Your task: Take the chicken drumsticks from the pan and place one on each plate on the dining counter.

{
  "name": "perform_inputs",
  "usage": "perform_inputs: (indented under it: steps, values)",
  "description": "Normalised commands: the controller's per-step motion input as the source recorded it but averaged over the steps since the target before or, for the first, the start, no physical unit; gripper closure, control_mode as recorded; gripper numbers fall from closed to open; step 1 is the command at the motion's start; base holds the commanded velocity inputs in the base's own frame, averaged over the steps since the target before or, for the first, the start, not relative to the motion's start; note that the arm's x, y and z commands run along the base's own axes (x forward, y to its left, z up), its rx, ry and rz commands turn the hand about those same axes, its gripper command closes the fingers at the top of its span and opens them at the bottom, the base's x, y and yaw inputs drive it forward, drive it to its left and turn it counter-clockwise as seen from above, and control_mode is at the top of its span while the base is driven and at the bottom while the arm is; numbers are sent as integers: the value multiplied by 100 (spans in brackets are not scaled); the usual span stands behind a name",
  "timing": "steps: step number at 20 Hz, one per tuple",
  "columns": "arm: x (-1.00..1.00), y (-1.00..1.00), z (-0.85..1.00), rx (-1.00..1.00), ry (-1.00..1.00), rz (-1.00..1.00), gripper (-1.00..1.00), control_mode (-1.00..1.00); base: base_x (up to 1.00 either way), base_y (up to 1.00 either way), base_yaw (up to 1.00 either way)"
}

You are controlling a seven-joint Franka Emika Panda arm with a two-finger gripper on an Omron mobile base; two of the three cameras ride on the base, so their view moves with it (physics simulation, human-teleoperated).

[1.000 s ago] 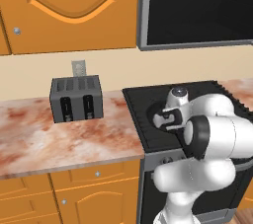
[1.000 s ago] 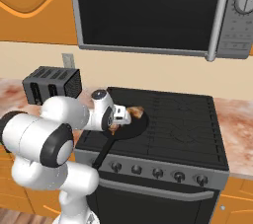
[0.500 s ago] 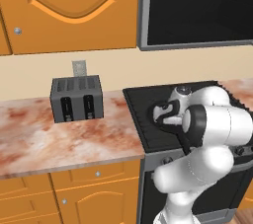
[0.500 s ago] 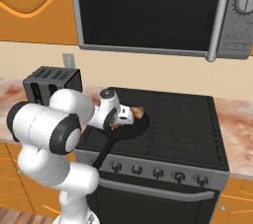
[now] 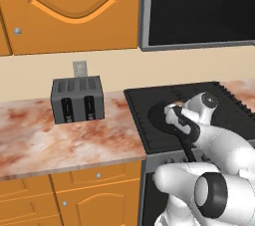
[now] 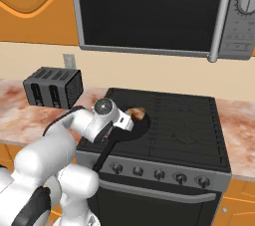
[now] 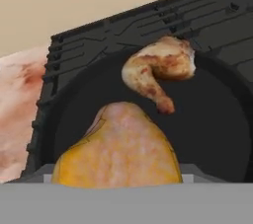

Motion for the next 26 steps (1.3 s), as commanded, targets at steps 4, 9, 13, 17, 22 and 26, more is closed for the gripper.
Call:
perform_inputs:
  steps: [4,9,13,17,22,26]
  values:
    - [-11,-2,100,2,9,-41,100,-100,0,0,0]
    - [-96,-40,100,20,35,-27,100,-100,0,0,0]
    - [-100,2,100,1,43,-1,100,-100,0,0,0]
    - [-100,33,63,0,9,0,100,-100,0,0,0]
    - [-51,6,-48,-3,-5,1,100,-100,0,0,0]
    - [-1,1,-15,-2,0,-2,100,-100,0,0,0]
